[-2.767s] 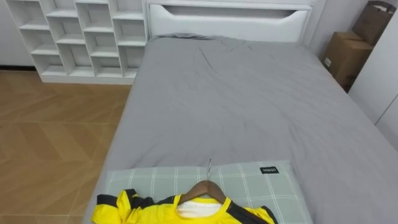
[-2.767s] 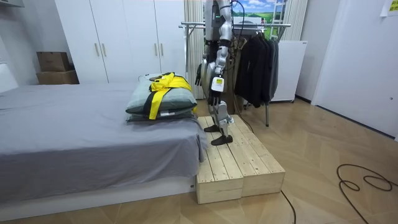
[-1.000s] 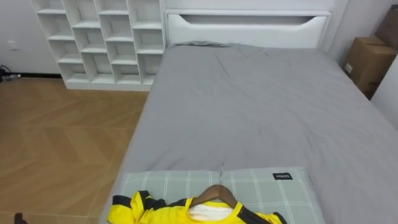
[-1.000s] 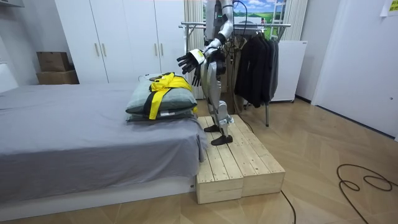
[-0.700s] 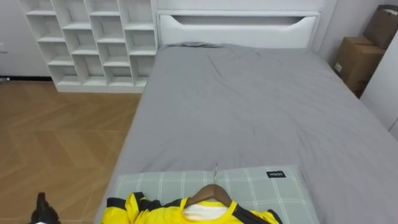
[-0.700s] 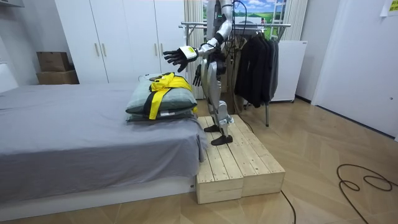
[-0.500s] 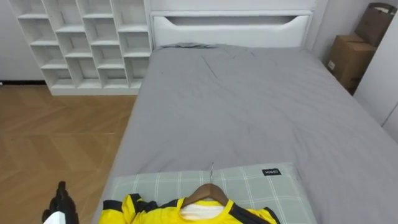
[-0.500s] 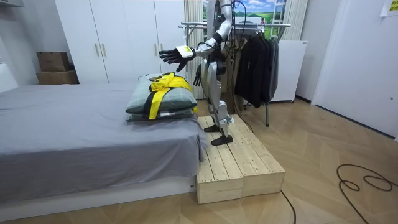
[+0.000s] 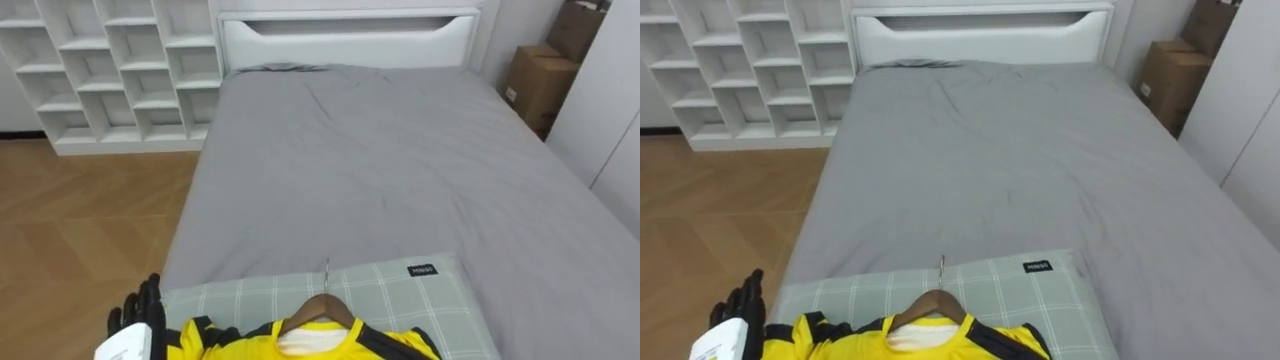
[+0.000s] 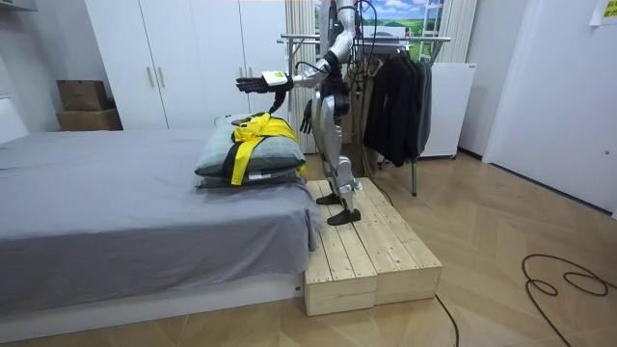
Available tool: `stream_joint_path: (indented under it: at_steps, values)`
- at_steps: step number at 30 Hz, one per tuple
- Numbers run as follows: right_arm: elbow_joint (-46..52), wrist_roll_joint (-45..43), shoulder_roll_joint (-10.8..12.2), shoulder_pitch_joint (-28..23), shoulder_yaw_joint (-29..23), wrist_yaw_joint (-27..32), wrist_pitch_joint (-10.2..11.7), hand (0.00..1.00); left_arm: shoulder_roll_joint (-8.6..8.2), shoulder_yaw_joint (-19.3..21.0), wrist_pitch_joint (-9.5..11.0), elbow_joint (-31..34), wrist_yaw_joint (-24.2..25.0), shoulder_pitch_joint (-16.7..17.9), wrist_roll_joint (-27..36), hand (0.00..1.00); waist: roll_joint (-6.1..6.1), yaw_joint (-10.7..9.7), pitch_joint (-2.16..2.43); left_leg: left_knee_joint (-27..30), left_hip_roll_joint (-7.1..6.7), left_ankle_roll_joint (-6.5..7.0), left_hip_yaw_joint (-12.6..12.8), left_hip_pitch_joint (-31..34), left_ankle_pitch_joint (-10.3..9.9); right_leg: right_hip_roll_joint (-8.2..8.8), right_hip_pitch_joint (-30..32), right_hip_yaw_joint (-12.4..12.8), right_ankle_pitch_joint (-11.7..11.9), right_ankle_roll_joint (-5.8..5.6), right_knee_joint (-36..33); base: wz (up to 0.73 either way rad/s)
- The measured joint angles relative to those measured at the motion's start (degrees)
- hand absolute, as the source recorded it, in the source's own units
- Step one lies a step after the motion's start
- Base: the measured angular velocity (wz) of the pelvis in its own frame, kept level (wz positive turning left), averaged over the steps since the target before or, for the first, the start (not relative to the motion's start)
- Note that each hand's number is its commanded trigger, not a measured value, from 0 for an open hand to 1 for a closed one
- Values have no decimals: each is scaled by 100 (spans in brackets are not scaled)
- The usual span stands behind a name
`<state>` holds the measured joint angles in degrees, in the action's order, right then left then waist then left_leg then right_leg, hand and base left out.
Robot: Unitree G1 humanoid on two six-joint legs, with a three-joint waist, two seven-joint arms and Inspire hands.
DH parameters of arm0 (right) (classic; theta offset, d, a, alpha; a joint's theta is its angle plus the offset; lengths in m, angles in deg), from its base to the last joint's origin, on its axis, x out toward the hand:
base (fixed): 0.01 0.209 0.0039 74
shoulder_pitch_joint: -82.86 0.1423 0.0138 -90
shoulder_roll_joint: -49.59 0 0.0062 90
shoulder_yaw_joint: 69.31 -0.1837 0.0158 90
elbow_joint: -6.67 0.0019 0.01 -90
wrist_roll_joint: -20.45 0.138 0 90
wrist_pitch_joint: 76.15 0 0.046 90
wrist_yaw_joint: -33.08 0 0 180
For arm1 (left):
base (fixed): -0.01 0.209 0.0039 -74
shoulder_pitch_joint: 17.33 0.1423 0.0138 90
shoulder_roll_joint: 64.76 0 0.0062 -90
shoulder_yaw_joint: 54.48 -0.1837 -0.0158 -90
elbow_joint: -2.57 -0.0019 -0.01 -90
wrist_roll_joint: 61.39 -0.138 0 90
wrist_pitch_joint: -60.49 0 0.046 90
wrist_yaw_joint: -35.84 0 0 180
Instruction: Hang clothes
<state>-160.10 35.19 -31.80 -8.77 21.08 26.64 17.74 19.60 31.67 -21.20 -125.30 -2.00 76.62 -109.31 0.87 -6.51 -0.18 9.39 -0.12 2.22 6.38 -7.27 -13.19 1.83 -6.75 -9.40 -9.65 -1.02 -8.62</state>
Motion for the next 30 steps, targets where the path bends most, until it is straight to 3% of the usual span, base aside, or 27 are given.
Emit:
stream_joint_path:
  at_steps: [6,18,27,30]
  values:
    - [9,0,-1,38,2,1,-10,0,22,-122,-183,-31,91,-66,-7,0,41,-129,10,-1,25,0,14,-5,0,2,0,13,0,0,1,-1]
    - [68,-18,-66,62,11,-144,-9,0,25,-411,-305,-53,401,-218,-55,0,147,-207,-2,4,27,0,99,59,0,-10,96,104,17,11,-4,-4]
    - [10,-36,-121,175,48,-234,-15,0,127,-521,-330,-446,479,-904,-187,0,169,-297,-26,4,31,0,103,285,14,-33,332,107,95,28,-1,0]
    - [20,-33,-121,198,58,-230,-21,0,196,-652,-365,-573,489,-940,-234,0,175,-374,-27,4,29,0,105,331,14,-30,371,108,95,27,0,0]
